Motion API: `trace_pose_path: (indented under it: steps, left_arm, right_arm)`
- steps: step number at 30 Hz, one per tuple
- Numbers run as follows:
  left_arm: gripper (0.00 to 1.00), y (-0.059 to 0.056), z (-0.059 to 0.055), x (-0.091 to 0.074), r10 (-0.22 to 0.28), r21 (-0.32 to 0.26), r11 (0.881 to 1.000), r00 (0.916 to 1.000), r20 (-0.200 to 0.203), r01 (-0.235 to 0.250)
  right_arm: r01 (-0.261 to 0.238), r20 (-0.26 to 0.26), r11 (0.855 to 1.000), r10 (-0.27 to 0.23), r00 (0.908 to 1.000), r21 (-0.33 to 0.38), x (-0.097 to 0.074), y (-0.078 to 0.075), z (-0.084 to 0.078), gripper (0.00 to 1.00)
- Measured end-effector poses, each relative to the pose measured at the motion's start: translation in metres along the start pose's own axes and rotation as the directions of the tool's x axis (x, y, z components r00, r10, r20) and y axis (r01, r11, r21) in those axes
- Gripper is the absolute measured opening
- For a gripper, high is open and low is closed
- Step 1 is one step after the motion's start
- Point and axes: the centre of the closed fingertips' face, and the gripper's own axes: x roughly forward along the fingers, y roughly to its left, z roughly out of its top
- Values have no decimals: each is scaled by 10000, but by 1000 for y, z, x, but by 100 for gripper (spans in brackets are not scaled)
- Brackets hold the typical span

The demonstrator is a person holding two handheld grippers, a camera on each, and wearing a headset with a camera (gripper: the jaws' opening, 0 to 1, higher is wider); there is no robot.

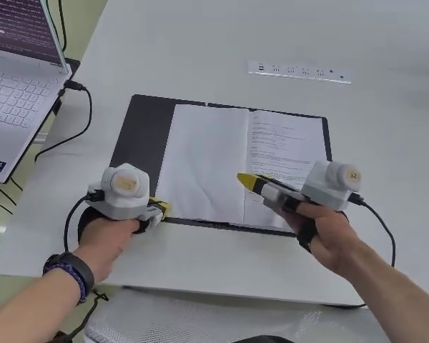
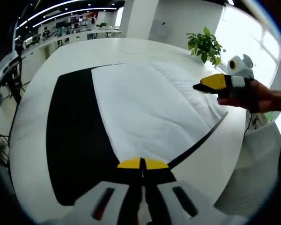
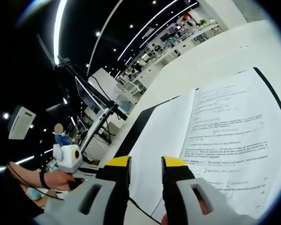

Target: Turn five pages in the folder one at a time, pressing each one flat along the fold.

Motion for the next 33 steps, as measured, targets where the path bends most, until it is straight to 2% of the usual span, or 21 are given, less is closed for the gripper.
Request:
trace_pose_path:
  steps: [4, 8, 19, 25, 33]
  left_arm:
    - [0, 1, 0, 1, 43, 87, 10000, 10000, -22, -43]
    - [0, 0, 0, 0, 191, 202, 9996, 9998, 23, -191]
    - [0, 2, 0, 1, 159, -100, 9998, 9999, -13, -160]
    - [0, 1, 0, 0, 259, -144, 9996, 9997, 31, -258]
    - [0, 2, 0, 1, 229, 64, 9997, 9997, -107, -229]
  right_arm:
    - [-24, -15, 9999, 23, 10000, -107, 5, -3, 7, 21]
    - [109, 181, 9999, -109, 9998, -8, 12, -11, 17, 16]
    - [353, 536, 9980, -382, 9978, 526, 26, -30, 31, 10]
    - [552, 494, 9966, -582, 9971, 610, 34, -42, 31, 4]
    - [768, 387, 9939, -801, 9960, 795, 40, -40, 27, 0]
